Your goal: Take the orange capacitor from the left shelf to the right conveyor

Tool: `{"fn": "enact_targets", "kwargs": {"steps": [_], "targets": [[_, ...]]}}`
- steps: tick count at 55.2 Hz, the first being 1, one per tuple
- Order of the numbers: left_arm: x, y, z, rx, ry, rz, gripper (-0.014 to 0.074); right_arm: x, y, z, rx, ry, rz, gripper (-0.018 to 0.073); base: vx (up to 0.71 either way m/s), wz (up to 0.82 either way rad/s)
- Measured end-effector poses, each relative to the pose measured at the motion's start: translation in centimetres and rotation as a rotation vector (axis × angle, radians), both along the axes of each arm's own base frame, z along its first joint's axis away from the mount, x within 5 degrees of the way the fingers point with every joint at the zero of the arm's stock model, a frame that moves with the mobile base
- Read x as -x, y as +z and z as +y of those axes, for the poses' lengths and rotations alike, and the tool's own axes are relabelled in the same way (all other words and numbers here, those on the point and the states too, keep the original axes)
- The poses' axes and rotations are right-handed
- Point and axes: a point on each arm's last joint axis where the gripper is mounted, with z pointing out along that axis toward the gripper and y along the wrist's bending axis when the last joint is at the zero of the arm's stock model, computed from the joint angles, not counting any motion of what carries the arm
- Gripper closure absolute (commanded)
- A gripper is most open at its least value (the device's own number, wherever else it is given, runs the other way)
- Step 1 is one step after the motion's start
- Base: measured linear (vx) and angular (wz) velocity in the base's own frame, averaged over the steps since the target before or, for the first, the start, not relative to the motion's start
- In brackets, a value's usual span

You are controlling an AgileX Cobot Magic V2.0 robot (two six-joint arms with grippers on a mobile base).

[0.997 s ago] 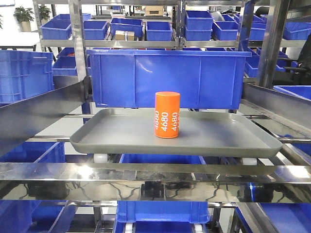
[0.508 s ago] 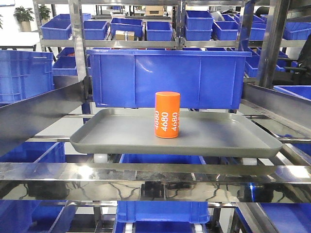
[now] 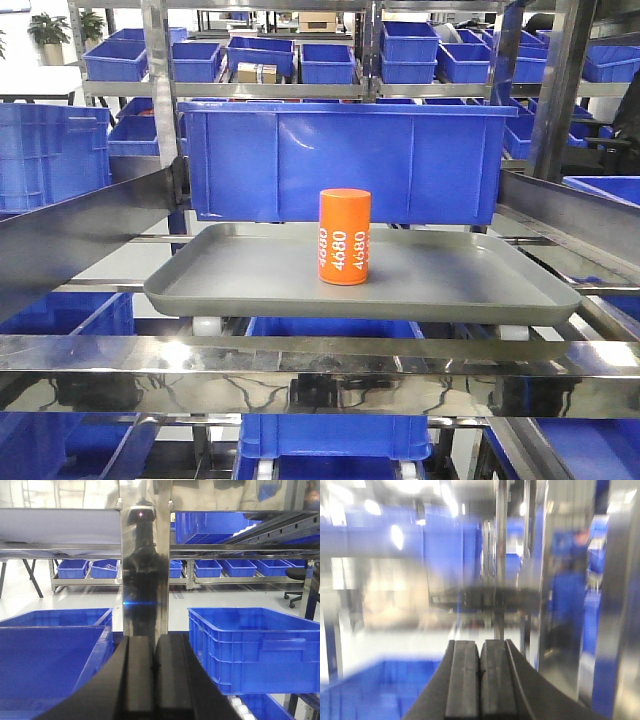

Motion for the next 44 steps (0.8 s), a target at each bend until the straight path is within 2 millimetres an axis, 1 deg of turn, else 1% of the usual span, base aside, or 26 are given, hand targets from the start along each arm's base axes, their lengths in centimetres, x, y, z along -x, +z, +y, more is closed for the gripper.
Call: {"fn": "enact_targets", "kwargs": {"steps": [3,4,7,12,18,22,26,31,37,38,39,40,42,44], "targets": [[0.0,0.0,0.0,0.0,0.0,0.0,0.0602,0.8,1.4,0.0,0.0,0.0,-0.002,0.0567,0.0,0.0],[0.0,0.0,0.0,0.0,0.0,0.0,0.0602,1.2,2.2,0.0,0.0,0.0,-0.015,0.0567,0.0,0.0],[0.0,0.0,0.0,0.0,0.0,0.0,0.0602,1.9,3.8,0.0,0.001,0.0,0.002,0.0567,0.0,0.0],[0.0,0.0,0.0,0.0,0.0,0.0,0.0602,2.4,6.1,0.0,0.01,-0.002,0.053,0.0566,0.0,0.0],[0.0,0.0,0.0,0.0,0.0,0.0,0.0602,2.4,8.4,0.1,0.008,0.004,0.145,0.0562,0.0,0.0],[0.0,0.0,0.0,0.0,0.0,0.0,0.0602,1.7,9.5,0.1,0.003,0.01,0.229,0.0547,0.0,0.0],[0.0,0.0,0.0,0.0,0.0,0.0,0.0602,0.9,10.2,0.2,-0.004,0.018,0.308,0.0509,0.0,0.0],[0.0,0.0,0.0,0.0,0.0,0.0,0.0602,-0.5,10.9,0.3,-0.01,0.039,0.416,0.0433,0.0,0.0],[0.0,0.0,0.0,0.0,0.0,0.0,0.0602,-2.4,11.1,0.7,0.003,0.081,0.506,0.0253,0.0,0.0],[0.0,0.0,0.0,0.0,0.0,0.0,0.0602,-2.6,11.2,0.8,0.001,0.093,0.513,0.024,0.0,0.0],[0.0,0.0,0.0,0.0,0.0,0.0,0.0602,-2.8,11.2,0.9,0.003,0.101,0.52,0.0187,0.0,0.0],[0.0,0.0,0.0,0.0,0.0,0.0,0.0602,-3.2,11.2,1.0,0.007,0.115,0.528,0.0174,0.0,0.0],[0.0,0.0,0.0,0.0,0.0,0.0,0.0602,-3.7,11.3,1.2,0.016,0.14,0.539,0.0095,0.0,0.0],[0.0,0.0,0.0,0.0,0.0,0.0,0.0602,-4.2,11.4,1.4,0.025,0.168,0.547,0.0036,0.0,0.0]]}}
